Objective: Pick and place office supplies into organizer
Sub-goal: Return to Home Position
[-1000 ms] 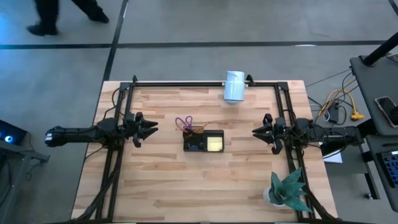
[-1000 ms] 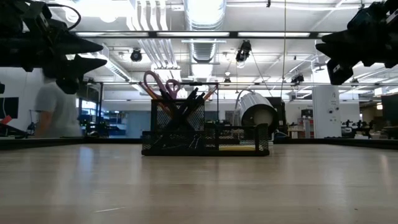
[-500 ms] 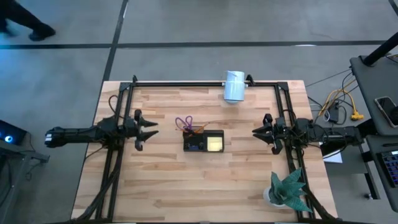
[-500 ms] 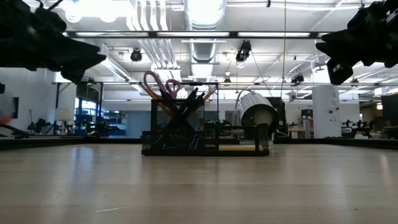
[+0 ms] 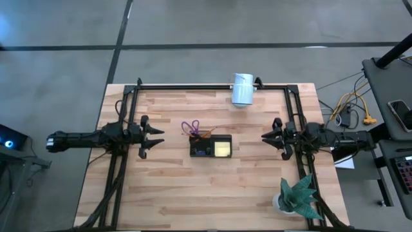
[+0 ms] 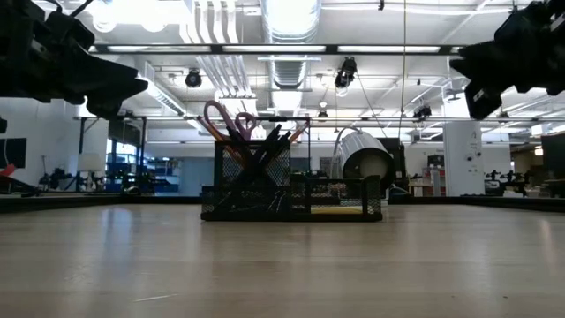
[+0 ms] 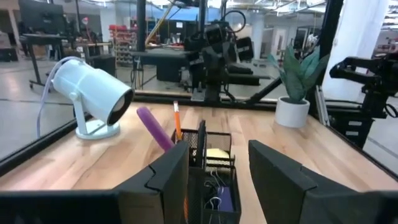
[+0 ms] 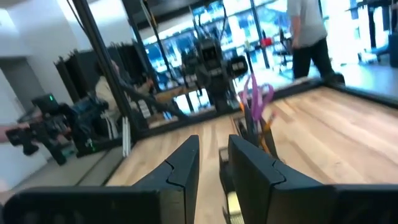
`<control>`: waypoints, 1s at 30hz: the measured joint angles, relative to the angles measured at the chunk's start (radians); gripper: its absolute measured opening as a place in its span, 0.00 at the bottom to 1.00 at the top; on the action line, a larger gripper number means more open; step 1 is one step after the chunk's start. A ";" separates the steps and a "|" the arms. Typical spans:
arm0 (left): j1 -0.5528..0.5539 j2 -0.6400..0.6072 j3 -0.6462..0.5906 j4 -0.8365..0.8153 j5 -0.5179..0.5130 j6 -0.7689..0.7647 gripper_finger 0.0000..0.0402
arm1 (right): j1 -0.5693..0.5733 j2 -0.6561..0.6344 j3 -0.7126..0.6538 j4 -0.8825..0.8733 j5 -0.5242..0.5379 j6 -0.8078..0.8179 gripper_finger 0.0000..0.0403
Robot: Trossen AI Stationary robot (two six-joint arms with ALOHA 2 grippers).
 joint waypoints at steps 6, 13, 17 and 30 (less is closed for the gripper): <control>0.000 0.006 0.000 0.002 0.000 -0.003 0.37 | 0.000 0.009 0.000 0.042 0.001 0.000 0.20; 0.000 0.009 0.000 0.003 0.000 -0.005 0.37 | 0.000 0.015 0.000 0.043 0.002 0.000 0.20; 0.000 0.010 -0.001 0.004 0.000 -0.005 0.37 | 0.000 0.014 0.000 0.043 0.002 0.000 0.20; 0.000 0.007 -0.001 0.005 0.000 -0.005 0.37 | -0.004 0.019 0.000 0.014 0.005 -0.008 0.20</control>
